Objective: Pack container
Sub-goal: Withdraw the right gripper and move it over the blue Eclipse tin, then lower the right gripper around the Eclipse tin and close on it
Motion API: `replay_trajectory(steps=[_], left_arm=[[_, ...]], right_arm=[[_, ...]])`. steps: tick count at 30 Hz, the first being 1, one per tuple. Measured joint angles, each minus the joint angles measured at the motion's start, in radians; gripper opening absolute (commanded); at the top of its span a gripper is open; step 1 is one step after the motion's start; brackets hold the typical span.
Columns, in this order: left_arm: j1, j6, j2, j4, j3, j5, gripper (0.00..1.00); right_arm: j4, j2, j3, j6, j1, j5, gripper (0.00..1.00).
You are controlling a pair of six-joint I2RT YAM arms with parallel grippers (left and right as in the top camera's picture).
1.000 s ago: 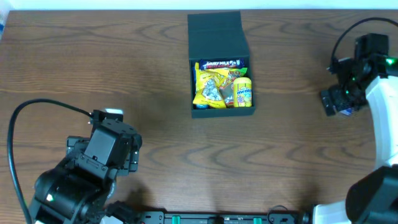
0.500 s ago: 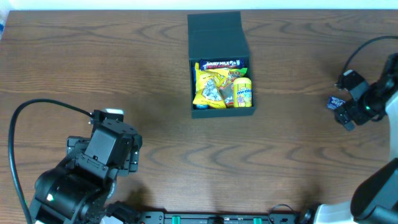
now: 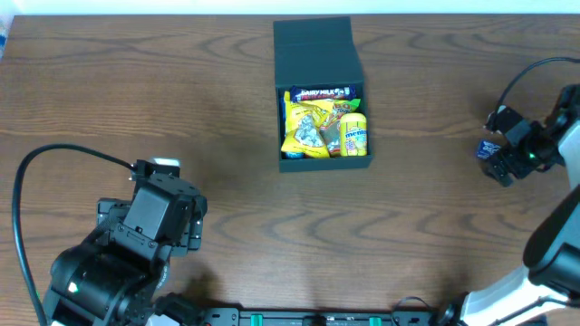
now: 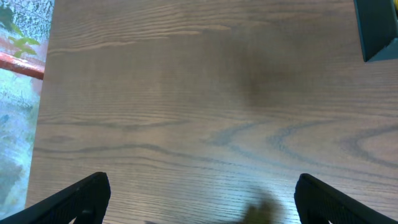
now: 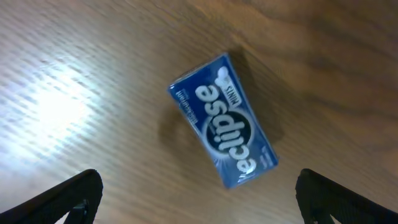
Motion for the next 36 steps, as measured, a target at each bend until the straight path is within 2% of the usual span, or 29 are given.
replay_trajectory(steps=[8,12,19,24,36], left_arm=[[0.000,0.000,0.000,0.000,0.000,0.000,0.95],[0.000,0.000,0.000,0.000,0.000,0.000,0.95],[0.000,0.000,0.000,0.000,0.000,0.000,0.95],[0.000,0.000,0.000,0.000,0.000,0.000,0.95],[0.000,0.000,0.000,0.000,0.000,0.000,0.95]], right_arm=[[0.100,0.046,0.032,0.009,0.000,-0.004,0.99],[0.119,0.097,0.089,0.069,0.000,-0.035,0.99],[0.035,0.171,0.171,0.112,0.000,-0.115,0.99],[-0.049,0.182,0.173,0.082,0.000,-0.134,0.99],[-0.055,0.182,0.173,0.038,-0.012,-0.050,0.99]])
